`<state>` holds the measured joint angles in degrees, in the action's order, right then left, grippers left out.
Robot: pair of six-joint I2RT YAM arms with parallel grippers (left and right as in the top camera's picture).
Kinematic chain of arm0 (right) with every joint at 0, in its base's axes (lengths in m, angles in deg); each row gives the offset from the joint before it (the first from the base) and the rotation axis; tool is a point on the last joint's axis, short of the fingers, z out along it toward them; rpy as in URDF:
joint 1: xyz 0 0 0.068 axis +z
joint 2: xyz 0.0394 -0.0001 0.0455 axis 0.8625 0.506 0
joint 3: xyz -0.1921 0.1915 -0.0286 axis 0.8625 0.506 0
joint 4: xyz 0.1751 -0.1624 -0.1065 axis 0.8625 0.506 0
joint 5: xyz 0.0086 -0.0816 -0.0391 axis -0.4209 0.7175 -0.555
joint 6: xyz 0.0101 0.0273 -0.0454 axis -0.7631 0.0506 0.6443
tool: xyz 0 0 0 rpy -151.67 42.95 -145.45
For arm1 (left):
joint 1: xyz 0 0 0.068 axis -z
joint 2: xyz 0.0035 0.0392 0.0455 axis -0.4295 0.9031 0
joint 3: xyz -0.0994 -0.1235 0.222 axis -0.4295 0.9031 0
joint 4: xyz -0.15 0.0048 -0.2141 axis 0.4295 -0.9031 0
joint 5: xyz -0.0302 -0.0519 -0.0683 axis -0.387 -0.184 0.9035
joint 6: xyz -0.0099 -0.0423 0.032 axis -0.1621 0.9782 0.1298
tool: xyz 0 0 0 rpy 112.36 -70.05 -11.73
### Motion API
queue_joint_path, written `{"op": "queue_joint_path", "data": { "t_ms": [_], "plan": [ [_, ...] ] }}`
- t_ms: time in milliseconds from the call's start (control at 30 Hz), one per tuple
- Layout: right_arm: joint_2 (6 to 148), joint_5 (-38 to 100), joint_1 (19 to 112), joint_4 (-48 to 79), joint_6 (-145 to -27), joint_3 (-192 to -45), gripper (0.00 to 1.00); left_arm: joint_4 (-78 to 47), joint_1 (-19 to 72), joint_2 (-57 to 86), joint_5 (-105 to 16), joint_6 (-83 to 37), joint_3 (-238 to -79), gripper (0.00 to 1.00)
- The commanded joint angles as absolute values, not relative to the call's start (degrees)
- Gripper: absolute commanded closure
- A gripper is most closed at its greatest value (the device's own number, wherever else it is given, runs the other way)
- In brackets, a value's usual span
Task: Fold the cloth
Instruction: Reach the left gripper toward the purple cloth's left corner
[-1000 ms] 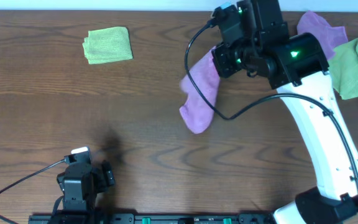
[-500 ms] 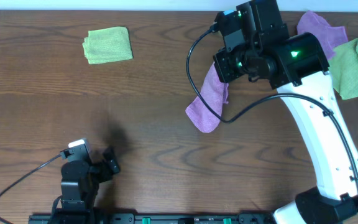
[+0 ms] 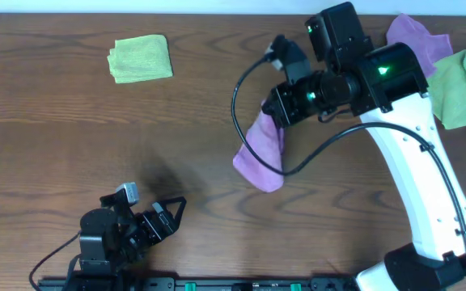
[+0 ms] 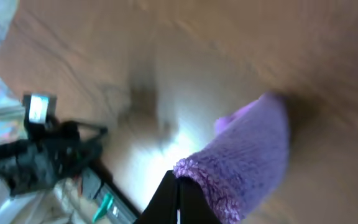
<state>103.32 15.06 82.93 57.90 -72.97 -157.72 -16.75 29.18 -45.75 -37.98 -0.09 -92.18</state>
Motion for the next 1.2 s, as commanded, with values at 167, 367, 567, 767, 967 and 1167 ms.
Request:
{"op": "queue_joint_path", "data": {
  "t_ms": [167, 367, 567, 767, 967, 1167],
  "plan": [
    [102.3, 40.2, 83.2, 32.5, -69.7, -159.8, 0.98, -16.2, 28.8, -46.0, -36.9, 3.4, -92.0, 0.05],
    [102.3, 39.6, 84.0, 40.7, -67.6, -163.1, 0.99, -16.3, 28.8, -46.0, -37.0, 3.4, -92.0, 0.05],
    [102.8, 30.1, 90.1, 60.4, -70.0, -162.9, 0.01, -16.4, 28.8, -46.0, -38.5, 3.3, -92.0, 0.05],
    [102.9, 38.0, 95.3, 68.3, -79.5, -162.2, 0.01, -18.0, 28.8, -46.0, -36.9, 0.6, -92.0, 0.05],
    [102.9, 50.6, 95.1, 70.6, -90.3, -161.5, 0.01, -18.3, 28.9, -46.0, -33.4, 1.4, -92.0, 0.06],
    [102.9, 48.7, 87.9, 62.8, -87.5, -154.9, 0.01, -13.6, 30.1, -46.0, -28.6, 9.2, -92.0, 0.13]
  ]
}}
